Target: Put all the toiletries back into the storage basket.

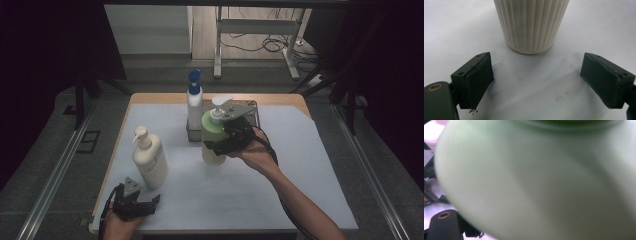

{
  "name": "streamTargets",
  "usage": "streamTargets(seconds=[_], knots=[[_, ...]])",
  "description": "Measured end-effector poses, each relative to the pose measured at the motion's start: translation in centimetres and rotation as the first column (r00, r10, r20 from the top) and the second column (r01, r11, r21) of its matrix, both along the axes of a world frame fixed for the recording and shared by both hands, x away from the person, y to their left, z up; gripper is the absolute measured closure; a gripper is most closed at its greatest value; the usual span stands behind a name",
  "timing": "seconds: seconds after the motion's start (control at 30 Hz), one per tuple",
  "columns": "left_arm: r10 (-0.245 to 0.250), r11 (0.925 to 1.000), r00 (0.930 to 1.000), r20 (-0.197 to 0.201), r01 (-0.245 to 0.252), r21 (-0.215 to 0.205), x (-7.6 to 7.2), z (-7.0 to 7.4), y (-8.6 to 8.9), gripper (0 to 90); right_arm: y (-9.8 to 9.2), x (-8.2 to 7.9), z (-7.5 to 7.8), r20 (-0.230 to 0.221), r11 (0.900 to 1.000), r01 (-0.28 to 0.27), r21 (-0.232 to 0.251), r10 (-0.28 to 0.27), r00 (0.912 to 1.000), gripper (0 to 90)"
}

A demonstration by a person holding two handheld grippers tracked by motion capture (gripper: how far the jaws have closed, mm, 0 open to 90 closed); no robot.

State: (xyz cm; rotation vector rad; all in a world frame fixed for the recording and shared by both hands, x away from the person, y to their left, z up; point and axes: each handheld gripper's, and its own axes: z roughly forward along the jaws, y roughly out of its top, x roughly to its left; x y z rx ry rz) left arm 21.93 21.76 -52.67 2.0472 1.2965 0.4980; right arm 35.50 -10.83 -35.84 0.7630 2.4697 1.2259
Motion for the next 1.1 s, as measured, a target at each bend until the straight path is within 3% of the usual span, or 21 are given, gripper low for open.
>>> streamTargets(seconds=[0.2, 0.8, 1.1], knots=[[0.0, 1.0, 1.0, 0.0, 0.0, 0.0, 0.0, 0.0, 0.0, 10.7, -0.2, 1.0, 1.1, 0.008, 0.999, 0.034, 0.004, -0.034, 0.9994, 12.0], [-0.001, 1.0, 1.0, 0.0, 0.001, 0.0, 0.0, 0.0, 0.0, 10.7, -0.2, 4.0, 2.7, 0.034, 0.993, 0.119, 0.014, -0.12, 0.9922, 12.1], [-0.001, 1.0, 1.0, 0.0, 0.001, 0.0, 0.0, 0.0, 0.0, 10.7, -0.2, 5.6, 2.6, 0.033, 0.986, 0.165, 0.023, -0.166, 0.9856, 12.1]])
